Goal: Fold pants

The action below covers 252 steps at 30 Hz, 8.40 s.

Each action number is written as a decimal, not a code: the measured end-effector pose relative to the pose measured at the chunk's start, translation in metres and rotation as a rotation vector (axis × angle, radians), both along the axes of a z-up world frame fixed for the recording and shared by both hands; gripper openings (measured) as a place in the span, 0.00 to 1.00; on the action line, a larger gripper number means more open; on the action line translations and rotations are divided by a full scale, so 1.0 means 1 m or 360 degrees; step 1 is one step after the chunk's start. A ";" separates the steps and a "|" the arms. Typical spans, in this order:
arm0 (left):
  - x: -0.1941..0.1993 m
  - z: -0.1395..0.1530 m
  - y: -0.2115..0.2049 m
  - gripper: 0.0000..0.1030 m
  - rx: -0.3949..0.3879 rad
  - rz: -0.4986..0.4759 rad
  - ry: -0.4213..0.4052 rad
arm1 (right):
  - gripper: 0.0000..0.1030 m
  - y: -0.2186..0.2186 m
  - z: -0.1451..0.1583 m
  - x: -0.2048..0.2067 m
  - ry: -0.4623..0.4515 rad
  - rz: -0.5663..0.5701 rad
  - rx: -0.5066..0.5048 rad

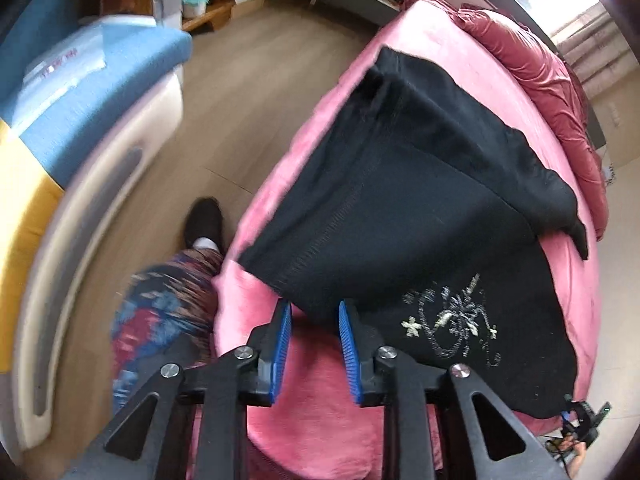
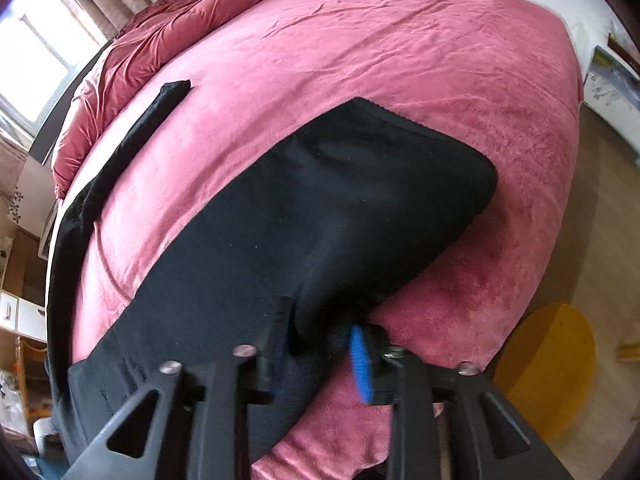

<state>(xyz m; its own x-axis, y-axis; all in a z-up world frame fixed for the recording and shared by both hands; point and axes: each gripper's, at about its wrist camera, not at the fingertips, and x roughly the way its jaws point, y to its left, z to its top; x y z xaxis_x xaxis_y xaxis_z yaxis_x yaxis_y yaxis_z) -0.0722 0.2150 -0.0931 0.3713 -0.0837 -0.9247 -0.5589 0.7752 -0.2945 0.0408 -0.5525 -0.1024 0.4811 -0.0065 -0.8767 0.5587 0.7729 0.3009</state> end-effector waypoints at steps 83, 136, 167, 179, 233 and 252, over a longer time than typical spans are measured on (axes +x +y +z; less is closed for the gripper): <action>0.042 0.085 -0.066 0.07 -0.0421 -0.0855 -0.0955 | 0.54 0.408 0.052 0.285 -0.0201 0.1107 0.0396; -0.015 0.013 0.025 0.07 -0.0359 -0.0209 -0.0491 | 0.07 0.335 0.008 0.052 -0.0143 0.1403 0.0431; 0.048 0.018 -0.114 0.24 -0.0215 -0.0832 -0.0406 | 0.39 0.302 0.017 0.019 -0.0067 0.1433 0.0302; 0.053 0.012 -0.177 0.26 -0.0069 -0.1252 -0.0375 | 0.45 0.299 0.041 0.167 -0.0145 0.0938 -0.0160; 0.078 -0.009 -0.411 0.44 -0.0104 -0.2121 -0.0331 | 0.62 0.169 0.078 0.138 -0.0147 0.0795 -0.0674; 0.091 -0.008 -0.385 0.26 -0.0198 -0.2019 -0.0323 | 0.07 0.143 0.078 0.148 -0.0206 0.0660 -0.0402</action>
